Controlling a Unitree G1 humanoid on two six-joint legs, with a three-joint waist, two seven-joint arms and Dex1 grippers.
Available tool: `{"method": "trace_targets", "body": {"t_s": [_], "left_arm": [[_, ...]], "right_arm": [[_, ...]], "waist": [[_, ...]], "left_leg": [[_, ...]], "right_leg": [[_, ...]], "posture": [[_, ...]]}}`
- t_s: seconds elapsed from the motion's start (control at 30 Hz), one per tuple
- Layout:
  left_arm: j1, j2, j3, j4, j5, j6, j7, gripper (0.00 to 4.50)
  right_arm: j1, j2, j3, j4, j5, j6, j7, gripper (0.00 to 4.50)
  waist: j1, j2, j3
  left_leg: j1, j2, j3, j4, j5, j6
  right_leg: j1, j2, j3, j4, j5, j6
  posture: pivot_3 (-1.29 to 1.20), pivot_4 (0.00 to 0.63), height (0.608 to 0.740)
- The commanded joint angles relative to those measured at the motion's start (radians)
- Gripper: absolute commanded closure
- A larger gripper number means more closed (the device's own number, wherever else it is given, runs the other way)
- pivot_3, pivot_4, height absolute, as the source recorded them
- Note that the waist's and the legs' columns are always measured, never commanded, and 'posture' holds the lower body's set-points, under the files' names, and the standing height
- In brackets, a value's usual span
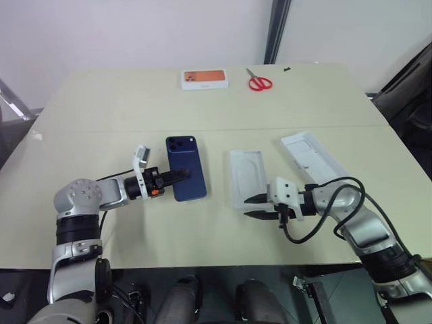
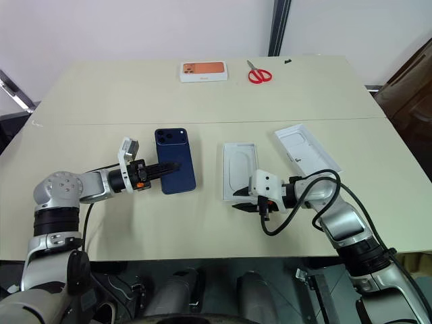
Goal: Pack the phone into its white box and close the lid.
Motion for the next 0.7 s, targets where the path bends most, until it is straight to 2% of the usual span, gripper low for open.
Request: {"method": "trace_targets", "body": {"t_s": [0.03,0.13,0.2,0.27,0.3,0.47,0.7], "left_arm": [[-0.028,-0.006,0.011,-0.027,-0.029,-0.003,-0.001,4.50],[-0.025,-0.014,0.012,-0.032,-0.031,0.002,0.008,4.50],[-0.023,-0.018,0.013,-0.034,-0.031,0.002,0.011,4.50],[-0.022,-0.021,0.015,-0.036,-0.032,0.002,0.014,4.50],[-0.021,-0.022,0.016,-0.037,-0.032,0.002,0.016,4.50],[-0.019,-0.028,0.019,-0.038,-0.036,0.009,0.027,4.50],[-0.054,-0.050,0.081,-0.014,-0.074,0.036,0.063,4.50]], "right_arm": [[-0.009,-0.006,-0.007,0.013,-0.013,-0.033,-0.007,3.02],[-0.009,-0.002,-0.012,0.022,-0.003,-0.030,-0.002,3.02],[-0.011,-0.001,-0.014,0.026,0.002,-0.026,0.002,3.56],[-0.010,-0.001,-0.013,0.030,0.007,-0.024,0.008,4.30],[-0.009,-0.001,-0.012,0.032,0.008,-0.024,0.011,4.45],[-0.018,0.016,-0.009,0.028,0.011,-0.023,0.002,4.45],[0.000,0.064,0.044,-0.102,0.021,0.022,-0.019,4.45]], "waist": [[0.000,0.000,0.000],[0.000,0.000,0.000],[0.000,0.000,0.000],[-0.001,0.000,0.000],[-0.001,0.000,0.000],[0.000,0.000,0.000],[-0.002,0.000,0.000]], "left_leg": [[0.000,0.000,0.000,0.000,0.000,0.000],[0.000,0.000,0.000,0.000,0.000,0.000],[0.000,0.000,0.000,0.000,0.000,0.000],[0.000,0.000,0.000,0.000,0.000,0.000],[0.000,0.000,0.000,0.000,0.000,0.000],[0.000,0.000,0.000,0.000,0.000,0.000],[0.000,0.000,0.000,0.000,0.000,0.000]], "right_leg": [[0.000,0.000,0.000,0.000,0.000,0.000],[0.000,0.000,0.000,0.000,0.000,0.000],[0.000,0.000,0.000,0.000,0.000,0.000],[0.000,0.000,0.000,0.000,0.000,0.000],[0.000,0.000,0.000,0.000,0.000,0.000],[0.000,0.000,0.000,0.000,0.000,0.000],[0.000,0.000,0.000,0.000,0.000,0.000]], "posture": [[0.00,0.150,0.734],[0.00,0.150,0.734],[0.00,0.150,0.734],[0.00,0.150,0.734],[0.00,0.150,0.734],[0.00,0.150,0.734],[0.00,0.150,0.734]]}}
